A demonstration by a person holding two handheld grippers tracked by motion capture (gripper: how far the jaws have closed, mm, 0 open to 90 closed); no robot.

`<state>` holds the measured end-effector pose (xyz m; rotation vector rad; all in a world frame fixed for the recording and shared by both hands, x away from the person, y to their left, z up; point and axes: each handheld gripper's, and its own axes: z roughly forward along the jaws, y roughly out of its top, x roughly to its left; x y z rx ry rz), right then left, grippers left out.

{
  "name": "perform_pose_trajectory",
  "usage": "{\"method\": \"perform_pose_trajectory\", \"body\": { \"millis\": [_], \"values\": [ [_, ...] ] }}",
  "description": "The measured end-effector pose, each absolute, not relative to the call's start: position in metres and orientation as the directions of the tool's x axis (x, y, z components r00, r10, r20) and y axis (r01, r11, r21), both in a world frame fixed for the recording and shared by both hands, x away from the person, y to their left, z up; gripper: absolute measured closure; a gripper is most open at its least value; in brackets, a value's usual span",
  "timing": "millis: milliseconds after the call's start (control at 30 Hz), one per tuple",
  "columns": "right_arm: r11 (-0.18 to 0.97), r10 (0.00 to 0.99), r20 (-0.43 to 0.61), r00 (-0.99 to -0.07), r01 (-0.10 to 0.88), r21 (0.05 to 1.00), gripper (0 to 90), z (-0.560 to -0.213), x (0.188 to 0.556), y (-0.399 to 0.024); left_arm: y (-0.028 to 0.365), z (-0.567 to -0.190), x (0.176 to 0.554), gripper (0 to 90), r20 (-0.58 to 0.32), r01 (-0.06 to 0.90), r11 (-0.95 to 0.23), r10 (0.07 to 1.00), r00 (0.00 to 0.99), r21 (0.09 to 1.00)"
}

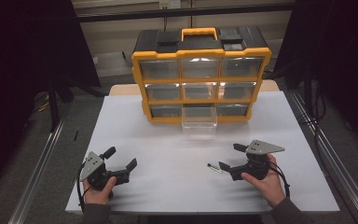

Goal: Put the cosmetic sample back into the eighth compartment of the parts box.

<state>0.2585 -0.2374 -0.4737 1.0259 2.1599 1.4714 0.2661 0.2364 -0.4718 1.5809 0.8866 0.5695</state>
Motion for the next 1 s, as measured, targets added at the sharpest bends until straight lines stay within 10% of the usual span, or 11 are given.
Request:
{"method": "perform_pose_trajectory", "body": {
  "millis": [1000],
  "values": [
    [0.376,0.639,0.206,-0.741,0.535,0.756,68.5,-0.474,0.277,-0.210,0.235,-0.472,0.266,1.7,-0.109,0.230,-0.040,0.793,0.599,0.972]
  ]
}}
